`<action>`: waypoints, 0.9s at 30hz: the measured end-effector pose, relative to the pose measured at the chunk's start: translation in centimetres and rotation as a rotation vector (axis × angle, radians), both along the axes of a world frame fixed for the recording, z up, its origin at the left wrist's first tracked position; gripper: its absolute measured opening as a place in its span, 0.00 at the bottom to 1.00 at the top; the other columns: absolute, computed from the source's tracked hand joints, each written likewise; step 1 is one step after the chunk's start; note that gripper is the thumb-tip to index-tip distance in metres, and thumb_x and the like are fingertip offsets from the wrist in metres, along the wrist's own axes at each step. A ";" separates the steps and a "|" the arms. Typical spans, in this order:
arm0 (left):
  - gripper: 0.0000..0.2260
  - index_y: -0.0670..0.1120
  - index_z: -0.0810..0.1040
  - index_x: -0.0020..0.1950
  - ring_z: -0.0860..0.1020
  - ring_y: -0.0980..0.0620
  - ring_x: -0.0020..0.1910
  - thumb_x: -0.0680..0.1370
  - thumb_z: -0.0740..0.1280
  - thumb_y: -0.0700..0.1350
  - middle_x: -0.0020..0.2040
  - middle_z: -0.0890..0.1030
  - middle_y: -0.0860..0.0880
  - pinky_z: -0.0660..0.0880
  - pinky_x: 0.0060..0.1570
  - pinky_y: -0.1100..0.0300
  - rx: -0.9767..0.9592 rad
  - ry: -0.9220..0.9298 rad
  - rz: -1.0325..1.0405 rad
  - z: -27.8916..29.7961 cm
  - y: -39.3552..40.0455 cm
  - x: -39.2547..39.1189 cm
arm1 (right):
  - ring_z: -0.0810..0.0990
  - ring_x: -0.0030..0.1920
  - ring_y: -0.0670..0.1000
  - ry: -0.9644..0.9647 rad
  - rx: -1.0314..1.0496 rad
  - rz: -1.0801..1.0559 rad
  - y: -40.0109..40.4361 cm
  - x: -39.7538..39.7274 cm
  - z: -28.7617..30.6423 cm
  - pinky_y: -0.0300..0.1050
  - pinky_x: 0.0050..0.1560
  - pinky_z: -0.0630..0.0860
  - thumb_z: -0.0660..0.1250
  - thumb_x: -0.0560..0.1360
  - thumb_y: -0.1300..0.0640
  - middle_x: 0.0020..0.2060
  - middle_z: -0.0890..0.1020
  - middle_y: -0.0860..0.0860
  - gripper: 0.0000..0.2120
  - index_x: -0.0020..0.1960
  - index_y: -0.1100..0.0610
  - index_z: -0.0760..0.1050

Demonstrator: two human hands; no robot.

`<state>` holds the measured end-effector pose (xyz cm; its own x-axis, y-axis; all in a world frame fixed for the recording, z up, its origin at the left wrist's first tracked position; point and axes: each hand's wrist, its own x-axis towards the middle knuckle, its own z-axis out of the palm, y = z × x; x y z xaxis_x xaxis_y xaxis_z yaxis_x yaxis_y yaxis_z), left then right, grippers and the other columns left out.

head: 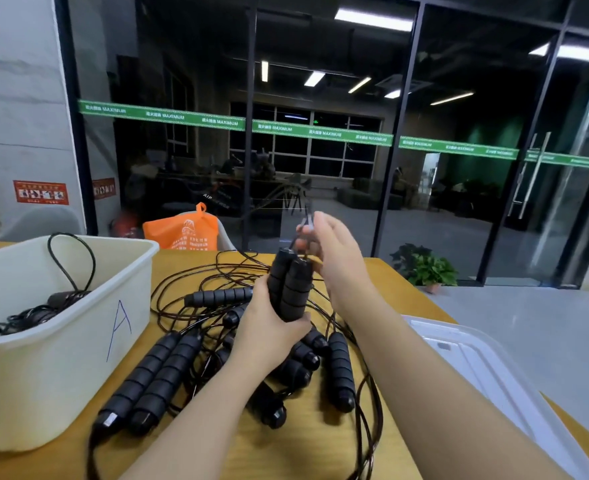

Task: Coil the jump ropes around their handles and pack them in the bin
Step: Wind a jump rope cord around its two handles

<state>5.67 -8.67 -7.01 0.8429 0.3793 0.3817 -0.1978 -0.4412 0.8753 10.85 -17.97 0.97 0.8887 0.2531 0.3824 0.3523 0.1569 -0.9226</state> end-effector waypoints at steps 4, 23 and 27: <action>0.24 0.54 0.67 0.60 0.77 0.60 0.47 0.69 0.75 0.46 0.49 0.78 0.56 0.73 0.41 0.63 -0.146 -0.038 -0.028 0.0 -0.1 -0.3 | 0.79 0.56 0.43 -0.066 -0.181 0.114 -1.1 -1.2 -5.3 0.38 0.53 0.77 0.65 0.77 0.45 0.56 0.80 0.45 0.21 0.66 0.53 0.71; 0.12 0.54 0.60 0.65 0.74 0.65 0.54 0.83 0.56 0.46 0.57 0.74 0.58 0.71 0.48 0.74 -0.277 -0.006 -0.280 -1.9 -0.1 -0.7 | 0.79 0.61 0.51 0.144 -0.006 0.263 -1.8 -1.8 -10.8 0.59 0.65 0.73 0.59 0.80 0.48 0.58 0.82 0.50 0.15 0.62 0.48 0.77; 0.13 0.54 0.59 0.67 0.74 0.63 0.57 0.82 0.56 0.48 0.59 0.75 0.56 0.72 0.53 0.66 -0.312 -0.009 -0.309 -1.8 0.0 -0.8 | 0.80 0.60 0.50 0.132 -0.052 0.260 -1.9 -1.7 -10.8 0.58 0.64 0.74 0.58 0.81 0.47 0.57 0.82 0.48 0.14 0.63 0.46 0.76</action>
